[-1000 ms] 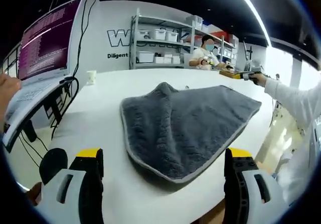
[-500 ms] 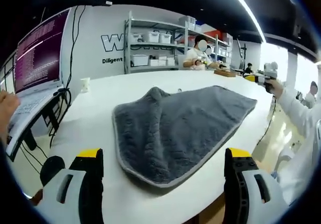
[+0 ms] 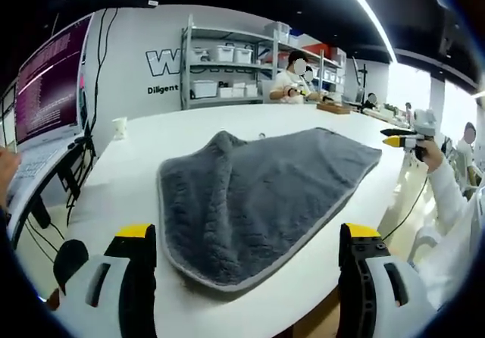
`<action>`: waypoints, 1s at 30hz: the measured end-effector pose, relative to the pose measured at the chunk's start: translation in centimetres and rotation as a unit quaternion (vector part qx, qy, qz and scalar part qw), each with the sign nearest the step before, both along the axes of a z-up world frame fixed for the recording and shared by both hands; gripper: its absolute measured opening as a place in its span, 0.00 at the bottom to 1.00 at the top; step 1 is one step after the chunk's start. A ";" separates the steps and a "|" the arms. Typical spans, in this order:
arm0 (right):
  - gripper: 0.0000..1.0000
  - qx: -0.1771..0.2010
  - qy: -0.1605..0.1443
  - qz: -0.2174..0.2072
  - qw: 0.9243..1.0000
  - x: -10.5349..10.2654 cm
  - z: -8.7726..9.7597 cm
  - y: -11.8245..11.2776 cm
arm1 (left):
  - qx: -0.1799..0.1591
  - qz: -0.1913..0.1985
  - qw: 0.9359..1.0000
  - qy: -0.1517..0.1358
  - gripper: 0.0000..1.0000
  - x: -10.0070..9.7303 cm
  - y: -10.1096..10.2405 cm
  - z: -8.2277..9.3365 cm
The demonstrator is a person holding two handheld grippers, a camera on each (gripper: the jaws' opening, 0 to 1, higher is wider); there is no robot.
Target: Open the folded towel by lifting each exposed corner and separating the folded layers until the towel lies flat within the target outline without major curled edges
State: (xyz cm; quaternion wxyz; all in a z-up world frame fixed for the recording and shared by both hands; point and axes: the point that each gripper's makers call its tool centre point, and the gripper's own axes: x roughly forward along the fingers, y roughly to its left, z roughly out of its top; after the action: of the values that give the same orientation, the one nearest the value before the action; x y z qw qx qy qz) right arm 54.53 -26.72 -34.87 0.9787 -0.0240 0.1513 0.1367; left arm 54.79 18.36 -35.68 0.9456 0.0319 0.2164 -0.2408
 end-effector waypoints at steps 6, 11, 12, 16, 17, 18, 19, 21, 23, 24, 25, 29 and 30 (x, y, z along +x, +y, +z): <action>0.99 0.009 0.034 0.005 0.999 -1.4 -1.3 0.6 | 0.016 0.014 1.000 0.014 1.00 1.1 1.4 -0.3; 0.99 0.001 0.013 -0.016 1.000 -2.3 -0.5 -0.6 | 0.013 0.004 0.999 0.029 0.99 2.2 1.5 -0.7; 0.99 0.002 0.010 -0.019 1.000 -2.4 -0.4 -0.8 | 0.013 0.000 0.999 0.037 0.99 2.4 1.4 -0.9; 0.99 0.010 -0.002 -0.034 0.999 -2.9 0.1 -1.7 | 0.012 -0.011 0.999 0.049 0.99 3.6 1.4 -1.3; 0.99 0.010 -0.001 -0.035 0.999 -3.0 0.1 -1.8 | 0.012 -0.012 0.999 0.049 0.99 3.8 1.5 -1.3; 0.99 0.008 0.001 -0.036 0.999 -3.1 0.1 -1.9 | 0.015 -0.013 0.999 0.048 0.99 4.3 1.7 -1.3; 0.99 0.007 0.003 -0.037 0.999 -3.2 0.1 -2.2 | 0.028 -0.007 0.998 0.047 0.98 4.9 2.3 -1.4; 0.99 0.010 -0.001 -0.047 0.999 -3.3 0.4 -2.8 | 0.077 0.023 0.995 0.052 0.99 6.6 4.4 -2.0; 0.99 0.011 -0.005 -0.048 0.999 -3.4 0.7 -3.1 | 0.104 0.034 0.993 0.043 0.98 8.3 5.7 -2.1; 0.99 0.011 -0.006 -0.047 0.999 -3.6 0.8 -3.1 | 0.100 0.032 0.993 0.046 0.98 9.1 5.9 -2.3; 0.99 0.012 -0.006 -0.047 0.999 -3.6 0.8 -3.1 | 0.099 0.032 0.994 0.046 0.98 9.4 6.0 -2.3; 0.99 0.019 -0.012 -0.048 0.999 -3.8 1.1 -3.4 | 0.036 0.010 0.997 0.061 0.97 13.2 6.1 -2.2; 0.99 0.019 -0.014 -0.049 0.999 -3.8 1.2 -3.4 | 0.041 0.011 0.997 0.061 0.96 14.2 6.4 -2.2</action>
State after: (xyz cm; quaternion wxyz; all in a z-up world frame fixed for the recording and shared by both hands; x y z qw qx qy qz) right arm 50.76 -30.10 -33.65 0.9865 0.0006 0.1361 0.0913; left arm 68.99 24.72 -37.85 0.9313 0.0538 0.2834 -0.2225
